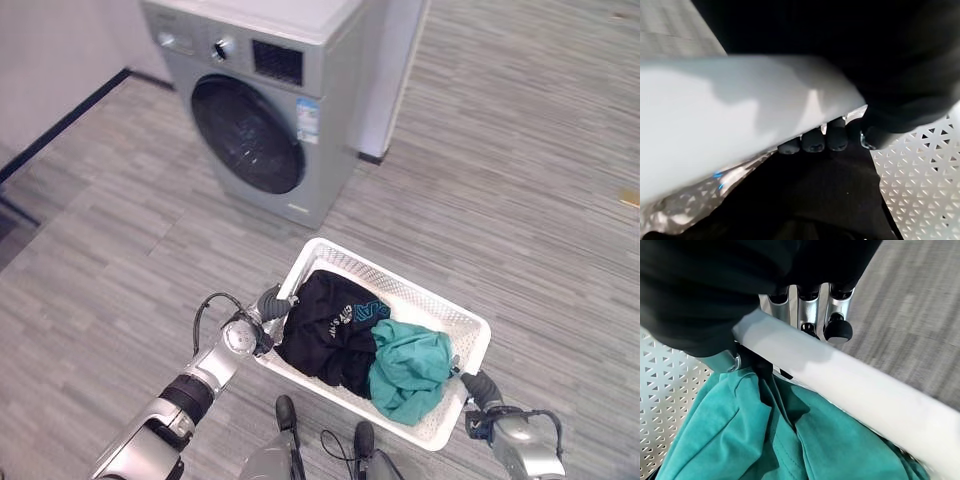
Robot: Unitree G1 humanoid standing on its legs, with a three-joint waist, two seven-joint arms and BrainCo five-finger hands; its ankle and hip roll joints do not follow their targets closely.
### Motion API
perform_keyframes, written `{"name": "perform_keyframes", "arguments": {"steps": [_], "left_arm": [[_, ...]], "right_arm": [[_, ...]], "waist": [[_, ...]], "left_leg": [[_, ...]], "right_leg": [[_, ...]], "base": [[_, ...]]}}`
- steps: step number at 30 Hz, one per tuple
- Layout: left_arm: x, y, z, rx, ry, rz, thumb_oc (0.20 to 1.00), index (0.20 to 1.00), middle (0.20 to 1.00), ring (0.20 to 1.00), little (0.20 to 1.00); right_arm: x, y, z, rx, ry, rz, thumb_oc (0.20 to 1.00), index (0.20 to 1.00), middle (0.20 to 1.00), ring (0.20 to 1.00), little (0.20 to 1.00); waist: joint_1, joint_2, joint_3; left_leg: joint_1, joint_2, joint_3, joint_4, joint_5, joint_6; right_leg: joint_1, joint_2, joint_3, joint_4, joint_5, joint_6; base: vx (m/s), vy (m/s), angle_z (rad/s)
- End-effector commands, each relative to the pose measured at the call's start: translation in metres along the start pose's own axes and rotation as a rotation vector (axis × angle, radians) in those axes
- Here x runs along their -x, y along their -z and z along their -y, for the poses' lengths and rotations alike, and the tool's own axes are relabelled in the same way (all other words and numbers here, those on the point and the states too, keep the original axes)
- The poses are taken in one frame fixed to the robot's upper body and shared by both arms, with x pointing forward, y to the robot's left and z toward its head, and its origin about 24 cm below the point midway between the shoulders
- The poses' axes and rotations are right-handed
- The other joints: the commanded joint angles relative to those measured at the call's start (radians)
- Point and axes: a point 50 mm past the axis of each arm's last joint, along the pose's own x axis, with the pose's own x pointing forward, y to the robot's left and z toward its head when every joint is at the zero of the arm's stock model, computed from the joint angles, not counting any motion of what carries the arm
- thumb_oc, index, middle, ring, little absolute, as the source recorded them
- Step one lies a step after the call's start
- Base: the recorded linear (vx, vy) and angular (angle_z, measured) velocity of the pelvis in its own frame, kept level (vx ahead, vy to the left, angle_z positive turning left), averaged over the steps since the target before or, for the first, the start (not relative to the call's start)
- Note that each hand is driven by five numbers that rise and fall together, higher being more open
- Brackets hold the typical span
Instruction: Grab the laundry basket,head to the washer,open it,put in the laundry and shut it.
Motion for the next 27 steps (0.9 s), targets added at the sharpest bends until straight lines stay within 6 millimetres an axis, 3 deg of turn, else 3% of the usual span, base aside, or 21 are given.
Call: {"name": "perform_keyframes", "arguments": {"steps": [1,3,5,6,7,8,9,11,12,14,15,17,19,22,24,26,27], "left_arm": [[-0.006,-0.034,-0.047,0.051,-0.141,0.156,0.200,0.200,0.200,0.200,0.200],[-0.003,-0.034,-0.048,0.019,-0.111,0.159,0.200,0.200,0.200,0.200,0.200],[-0.003,-0.034,-0.048,0.019,-0.111,0.159,0.200,0.200,0.200,0.200,0.200],[-0.002,-0.033,-0.050,0.005,-0.110,0.153,0.200,0.200,0.200,0.200,0.200],[0.001,-0.029,-0.055,-0.005,-0.112,0.143,0.200,0.200,0.200,0.200,0.200],[0.001,-0.029,-0.055,-0.005,-0.112,0.143,0.200,0.200,0.200,0.200,0.200],[0.004,-0.026,-0.055,0.009,-0.107,0.140,0.200,0.200,0.200,0.200,0.200],[0.008,-0.021,-0.058,0.026,-0.113,0.136,0.200,0.200,0.200,0.200,0.200],[0.010,-0.020,-0.058,0.033,-0.114,0.137,0.200,0.200,0.200,0.200,0.200],[0.011,-0.019,-0.059,0.034,-0.114,0.137,0.200,0.200,0.200,0.200,0.200],[0.009,-0.020,-0.056,0.031,-0.110,0.136,0.200,0.200,0.200,0.200,0.200],[0.007,-0.021,-0.054,0.027,-0.106,0.134,0.200,0.200,0.200,0.200,0.200],[0.001,-0.027,-0.044,0.010,-0.071,0.141,0.200,0.200,0.200,0.200,0.200],[-0.001,-0.026,-0.039,0.009,-0.056,0.135,0.200,0.200,0.200,0.200,0.200],[-0.001,-0.021,-0.032,0.017,-0.039,0.116,0.200,0.200,0.200,0.200,0.200],[-0.001,-0.017,-0.028,0.038,-0.043,0.102,0.200,0.200,0.200,0.200,0.200],[0.000,-0.015,-0.028,0.058,-0.053,0.095,0.200,0.200,0.200,0.200,0.200]], "right_arm": [[-0.005,-0.050,0.032,0.014,0.059,0.175,0.200,0.200,0.200,0.200,0.200],[-0.002,-0.055,0.055,0.053,0.091,0.162,0.200,0.200,0.200,0.200,0.200],[-0.002,-0.055,0.055,0.054,0.091,0.162,0.200,0.200,0.200,0.200,0.200],[-0.002,-0.063,0.062,0.069,0.105,0.179,0.200,0.200,0.200,0.200,0.200],[-0.003,-0.075,0.069,0.085,0.121,0.212,0.200,0.200,0.200,0.200,0.200],[-0.003,-0.075,0.069,0.085,0.121,0.212,0.200,0.200,0.200,0.200,0.200],[-0.001,-0.074,0.072,0.090,0.124,0.206,0.200,0.200,0.200,0.200,0.200],[-0.001,-0.075,0.074,0.084,0.138,0.209,0.200,0.200,0.200,0.200,0.200],[-0.001,-0.074,0.074,0.081,0.139,0.208,0.200,0.200,0.200,0.200,0.200],[0.000,-0.069,0.076,0.073,0.148,0.198,0.200,0.200,0.200,0.200,0.200],[0.002,-0.061,0.076,0.057,0.155,0.179,0.200,0.200,0.200,0.200,0.200],[0.003,-0.055,0.076,0.043,0.160,0.169,0.200,0.200,0.200,0.200,0.200],[0.008,-0.039,0.074,0.016,0.174,0.138,0.200,0.200,0.200,0.200,0.200],[0.010,-0.033,0.071,0.003,0.167,0.133,0.200,0.200,0.200,0.200,0.200],[0.013,-0.026,0.069,-0.006,0.157,0.120,0.200,0.200,0.200,0.200,0.200],[0.015,-0.021,0.070,-0.042,0.176,0.112,0.200,0.200,0.200,0.200,0.200],[0.015,-0.023,0.071,-0.054,0.185,0.124,0.200,0.200,0.200,0.200,0.200]], "waist": [[0.062,0.028,-0.045],[0.073,0.037,-0.061],[0.074,0.035,-0.060],[0.076,0.040,-0.061],[0.075,0.060,-0.051],[0.076,0.059,-0.051],[0.059,0.075,-0.046],[0.044,0.081,-0.040],[0.034,0.083,-0.036],[0.021,0.073,-0.032],[-0.004,0.063,-0.031],[-0.021,0.057,-0.033],[-0.053,0.044,-0.048],[-0.064,0.045,-0.076],[-0.084,0.048,-0.106],[-0.120,0.065,-0.126],[-0.119,0.059,-0.118]], "left_leg": [[0.028,0.046,-0.137,0.099,-0.123,-0.077],[0.045,-0.012,-0.165,0.110,-0.159,-0.032],[0.046,-0.014,-0.163,0.108,-0.158,-0.031],[0.066,-0.038,-0.163,0.094,-0.165,-0.010],[0.119,-0.061,-0.165,0.057,-0.169,0.015],[0.119,-0.062,-0.164,0.057,-0.168,0.015],[0.169,-0.074,-0.184,0.025,-0.167,0.025],[0.225,-0.094,-0.213,-0.026,-0.162,0.021],[0.249,-0.102,-0.225,-0.046,-0.162,0.019],[0.282,-0.125,-0.247,-0.059,-0.177,0.014],[0.325,-0.145,-0.281,-0.066,-0.205,0.004],[0.346,-0.153,-0.296,-0.066,-0.221,0.000],[0.411,-0.166,-0.329,-0.060,-0.275,-0.006],[0.461,-0.153,-0.318,-0.051,-0.327,-0.013],[0.475,-0.123,-0.283,0.016,-0.331,-0.046],[0.415,-0.027,-0.221,0.197,-0.216,-0.121],[0.339,0.012,-0.195,0.367,-0.116,-0.154]], "right_leg": [[-0.046,-0.124,0.028,0.108,-0.011,0.090],[-0.036,-0.181,0.021,0.234,0.021,0.084],[-0.038,-0.185,0.022,0.237,0.020,0.086],[-0.059,-0.206,0.035,0.310,0.054,0.086],[-0.138,-0.198,0.064,0.461,0.070,0.080],[-0.139,-0.198,0.065,0.462,0.069,0.080],[-0.201,-0.141,0.087,0.512,0.041,0.071],[-0.269,-0.062,0.104,0.469,-0.010,0.059],[-0.293,-0.037,0.093,0.414,-0.004,0.057],[-0.333,-0.020,0.076,0.314,0.021,0.065],[-0.358,0.004,0.053,0.206,0.059,0.082],[-0.369,0.011,0.043,0.164,0.082,0.089],[-0.377,0.005,-0.043,0.104,0.134,0.099],[-0.331,0.015,-0.116,0.091,0.120,0.098],[-0.282,0.041,-0.114,0.090,0.113,0.058],[-0.249,0.076,-0.077,0.101,0.093,0.022],[-0.224,0.080,-0.070,0.103,0.080,0.000]], "base": [[0.28,0.382,0.66],[0.22,0.288,0.32],[0.07,0.125,0.82],[0.23,0.382,0.44],[0.23,0.383,0.33],[0.30,0.374,0.46],[0.24,0.175,0.52],[0.30,0.144,0.40],[0.25,0.042,0.38],[0.32,0.004,0.67],[0.33,-0.017,0.66],[0.38,-0.037,0.82],[0.46,-0.067,1.03],[0.37,-0.098,0.82],[0.45,-0.168,0.54],[0.34,-0.221,0.22],[0.28,-0.261,0.25]]}}
